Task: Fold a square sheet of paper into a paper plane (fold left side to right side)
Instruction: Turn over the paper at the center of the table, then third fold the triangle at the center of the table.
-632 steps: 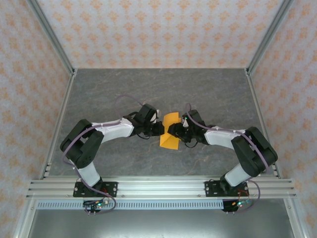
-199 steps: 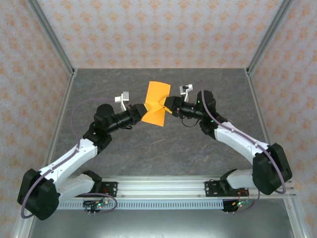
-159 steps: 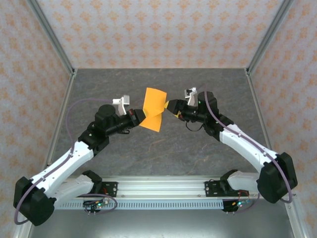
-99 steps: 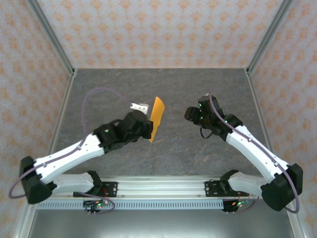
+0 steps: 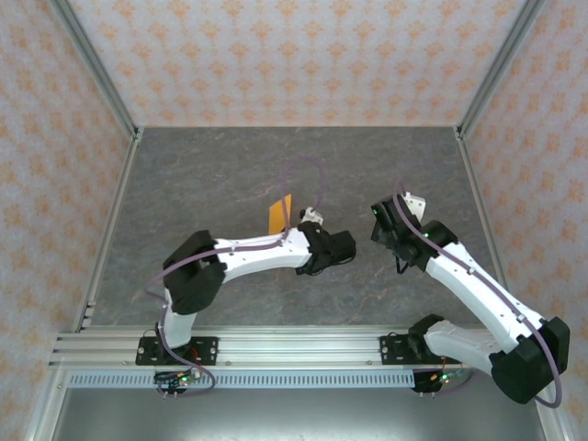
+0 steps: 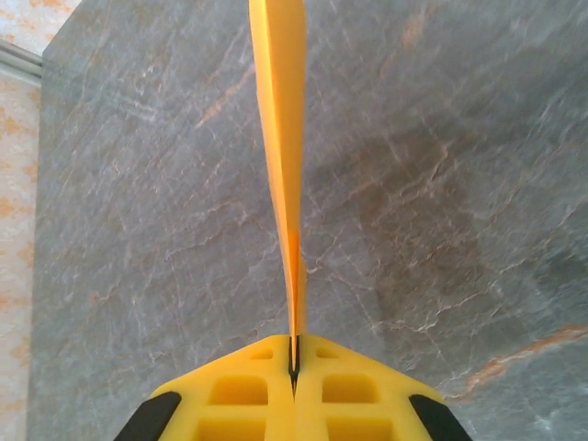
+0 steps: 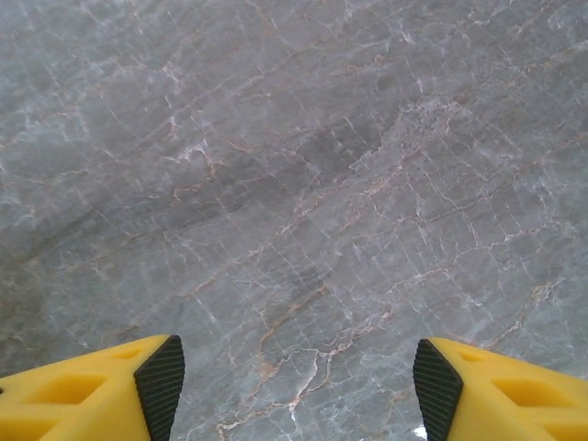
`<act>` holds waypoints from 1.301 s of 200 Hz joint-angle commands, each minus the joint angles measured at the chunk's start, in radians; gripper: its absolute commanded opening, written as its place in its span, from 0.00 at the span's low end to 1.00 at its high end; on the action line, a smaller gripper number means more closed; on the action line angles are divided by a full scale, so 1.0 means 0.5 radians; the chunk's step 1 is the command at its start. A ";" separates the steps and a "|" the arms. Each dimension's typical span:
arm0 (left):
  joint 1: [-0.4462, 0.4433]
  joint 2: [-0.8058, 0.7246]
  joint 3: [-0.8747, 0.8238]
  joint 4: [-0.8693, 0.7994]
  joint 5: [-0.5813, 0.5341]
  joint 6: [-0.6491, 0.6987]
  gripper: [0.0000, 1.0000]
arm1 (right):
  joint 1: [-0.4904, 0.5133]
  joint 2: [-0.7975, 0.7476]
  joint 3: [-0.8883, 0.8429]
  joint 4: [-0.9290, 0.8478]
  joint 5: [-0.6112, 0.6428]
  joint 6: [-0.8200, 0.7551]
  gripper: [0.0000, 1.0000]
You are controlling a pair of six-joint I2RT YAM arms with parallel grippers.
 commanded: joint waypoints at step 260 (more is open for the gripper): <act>1.119 -1.170 -1.493 1.808 2.155 0.070 0.72 | 0.229 0.988 0.025 1.597 -1.375 0.169 0.76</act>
